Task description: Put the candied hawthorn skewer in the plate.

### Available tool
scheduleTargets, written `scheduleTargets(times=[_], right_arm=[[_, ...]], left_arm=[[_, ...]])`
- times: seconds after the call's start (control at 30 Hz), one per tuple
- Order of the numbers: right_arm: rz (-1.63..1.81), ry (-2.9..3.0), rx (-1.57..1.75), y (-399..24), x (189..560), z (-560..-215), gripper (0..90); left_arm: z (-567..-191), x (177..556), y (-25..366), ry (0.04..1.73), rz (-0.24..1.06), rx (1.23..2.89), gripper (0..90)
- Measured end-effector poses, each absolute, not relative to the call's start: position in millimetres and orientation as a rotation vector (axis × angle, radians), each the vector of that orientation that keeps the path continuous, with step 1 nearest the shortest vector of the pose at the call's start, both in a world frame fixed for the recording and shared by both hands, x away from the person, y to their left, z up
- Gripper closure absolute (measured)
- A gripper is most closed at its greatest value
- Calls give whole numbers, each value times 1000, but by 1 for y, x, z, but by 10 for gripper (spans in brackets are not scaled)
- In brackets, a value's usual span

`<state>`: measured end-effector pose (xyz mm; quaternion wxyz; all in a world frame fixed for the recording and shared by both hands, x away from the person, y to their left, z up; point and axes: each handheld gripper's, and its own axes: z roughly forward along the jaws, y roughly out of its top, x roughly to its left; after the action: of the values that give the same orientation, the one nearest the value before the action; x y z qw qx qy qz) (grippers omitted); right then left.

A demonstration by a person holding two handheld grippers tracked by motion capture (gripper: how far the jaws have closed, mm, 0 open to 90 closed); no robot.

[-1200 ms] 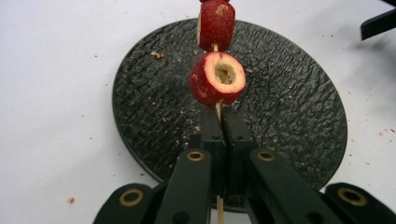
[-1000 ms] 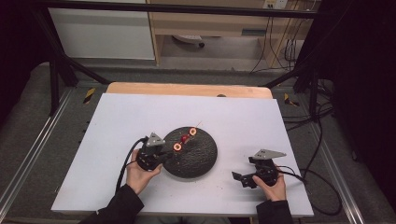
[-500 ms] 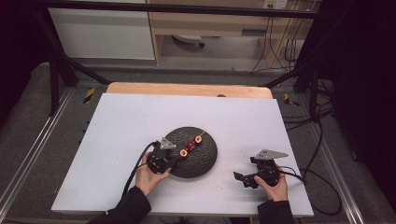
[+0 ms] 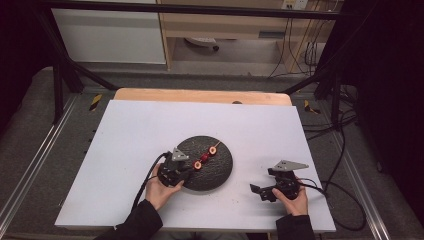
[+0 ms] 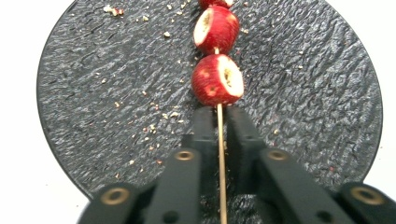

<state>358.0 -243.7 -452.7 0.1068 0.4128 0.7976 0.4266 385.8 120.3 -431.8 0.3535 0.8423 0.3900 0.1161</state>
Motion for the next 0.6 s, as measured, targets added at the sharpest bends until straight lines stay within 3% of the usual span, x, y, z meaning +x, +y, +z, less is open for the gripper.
scheduleTargets(times=[0.5, 0.6], right_arm=[[1269, 2340, 1226, -244, 358, -452, 5], [1269, 2339, 1229, -245, 358, -451, 5]], left_arm=[[-412, 379, 167, 887, 340, 2188, 228], [-410, 378, 181, 903, 323, 2173, 163]])
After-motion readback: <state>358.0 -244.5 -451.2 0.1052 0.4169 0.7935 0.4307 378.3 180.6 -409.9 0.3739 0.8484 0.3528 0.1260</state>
